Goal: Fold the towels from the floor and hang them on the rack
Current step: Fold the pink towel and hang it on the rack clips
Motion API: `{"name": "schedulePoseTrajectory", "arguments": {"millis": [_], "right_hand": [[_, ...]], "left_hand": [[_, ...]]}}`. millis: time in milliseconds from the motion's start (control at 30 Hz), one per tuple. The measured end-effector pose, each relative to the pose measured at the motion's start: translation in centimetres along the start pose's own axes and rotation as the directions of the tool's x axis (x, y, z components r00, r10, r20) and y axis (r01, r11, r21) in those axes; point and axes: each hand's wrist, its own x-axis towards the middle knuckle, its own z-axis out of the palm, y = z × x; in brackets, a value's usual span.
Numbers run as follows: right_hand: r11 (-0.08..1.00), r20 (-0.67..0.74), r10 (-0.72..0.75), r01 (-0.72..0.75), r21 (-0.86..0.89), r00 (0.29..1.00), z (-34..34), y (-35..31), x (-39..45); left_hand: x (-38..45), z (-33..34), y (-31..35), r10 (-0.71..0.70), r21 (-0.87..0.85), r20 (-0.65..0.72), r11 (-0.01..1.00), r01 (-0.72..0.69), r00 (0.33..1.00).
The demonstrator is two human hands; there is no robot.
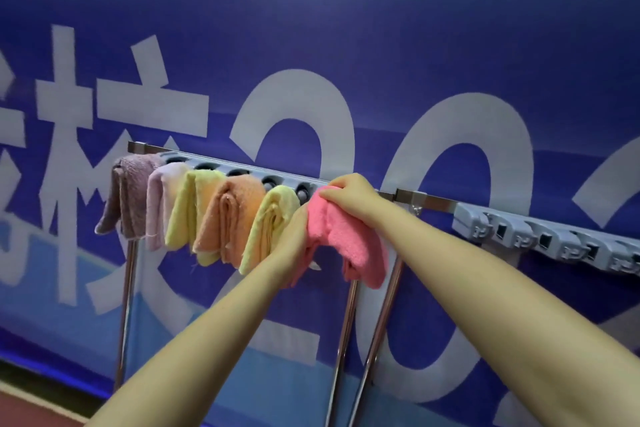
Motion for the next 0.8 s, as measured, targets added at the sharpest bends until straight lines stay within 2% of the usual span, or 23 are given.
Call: {"name": "schedulePoseTrajectory", "arguments": {"millis": [100, 200, 267, 367, 500, 600, 700, 800], "right_hand": [[0.997, 0.018, 0.029, -0.030, 0.067, 0.999, 1.8, 0.0, 2.0], [0.995, 0.049, 0.051, -0.054, 0.078, 0.998, 2.2, 0.4, 3.6], [0.995, 0.070, 0.054, -0.060, 0.080, 0.996, 2.0, 0.5, 4.5], [0.994, 0.080, 0.037, -0.045, 0.099, 0.996, 1.7, 0.8, 5.6], [0.994, 0.020, 0.070, -0.072, 0.087, 0.997, 1.8, 2.7, 6.7], [0.985, -0.033, 0.094, -0.088, 0.146, 0.995, 2.5, 3.9, 6.6], [0.966, -0.104, 0.139, -0.112, 0.233, 0.985, 3.3, 4.6, 6.0], [0.904, -0.114, 0.231, -0.170, 0.392, 0.966, 4.3, 5.6, 5.2]], "left_hand": [[1.8, -0.8, -1.0, -0.026, -0.095, -0.130, 0.995, 0.014, 0.991], [4.0, -1.1, -1.6, -0.091, -0.201, -0.175, 0.978, 0.055, 0.980], [5.0, -0.9, -1.9, -0.113, -0.243, -0.162, 0.967, 0.071, 0.980], [5.8, -0.9, -2.7, -0.141, -0.208, -0.167, 0.973, 0.105, 0.976], [6.7, -1.4, -3.9, -0.119, -0.180, -0.168, 0.980, 0.089, 0.979], [6.0, -1.1, -3.5, -0.136, -0.208, -0.087, 0.971, 0.115, 0.987], [5.5, -0.6, -3.4, -0.063, -0.176, -0.134, 0.984, 0.039, 0.989], [5.5, -0.5, -3.7, 0.044, -0.158, -0.218, 0.984, -0.079, 0.975]]}}
